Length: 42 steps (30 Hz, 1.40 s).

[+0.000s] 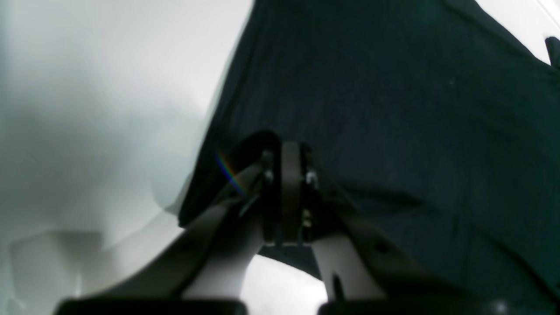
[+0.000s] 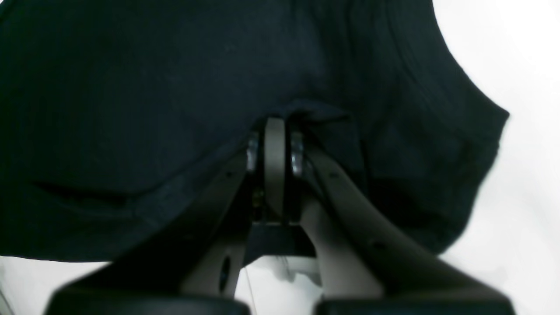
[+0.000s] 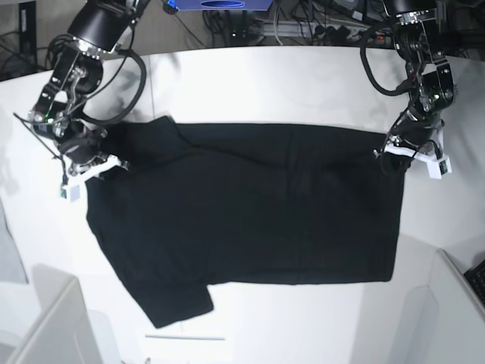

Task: Fold the T-shirt properly
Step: 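Lower both grippers and fold the shoulder edge over the shirt body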

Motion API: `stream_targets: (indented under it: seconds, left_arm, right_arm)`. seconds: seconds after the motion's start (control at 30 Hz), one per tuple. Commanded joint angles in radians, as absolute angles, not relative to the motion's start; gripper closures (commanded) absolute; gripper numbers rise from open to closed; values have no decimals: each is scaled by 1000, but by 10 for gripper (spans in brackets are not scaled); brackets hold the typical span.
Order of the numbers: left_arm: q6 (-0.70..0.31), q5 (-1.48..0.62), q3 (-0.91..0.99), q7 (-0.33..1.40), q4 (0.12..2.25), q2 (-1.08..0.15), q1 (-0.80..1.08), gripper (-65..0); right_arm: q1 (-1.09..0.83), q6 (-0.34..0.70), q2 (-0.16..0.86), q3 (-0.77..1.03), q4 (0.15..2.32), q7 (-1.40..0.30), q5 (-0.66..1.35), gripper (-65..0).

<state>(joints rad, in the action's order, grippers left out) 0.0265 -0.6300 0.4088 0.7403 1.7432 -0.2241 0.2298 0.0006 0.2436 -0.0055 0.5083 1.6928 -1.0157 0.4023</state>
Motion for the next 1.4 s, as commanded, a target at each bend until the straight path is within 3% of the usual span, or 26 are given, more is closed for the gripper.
stream_targets:
  seconds: [0.0, 0.43, 0.67, 1.37]
  left_arm:
    - [21, -636, 412, 716, 1748, -237, 211, 0]
    - [21, -636, 414, 716, 1662, -239, 137, 0]
    - [21, -636, 414, 713, 1613, -239, 107, 0]
    - [24, -636, 415, 710, 1558, -239, 38, 0]
  right_arm:
    - [30, 243, 2, 509, 1696, -995, 412, 0]
    - [114, 203, 81, 363, 1566, -901, 412, 0]
    - [137, 196, 90, 361, 1466, -843, 414, 0]
    - [131, 196, 90, 372, 1463, -696, 414, 0]
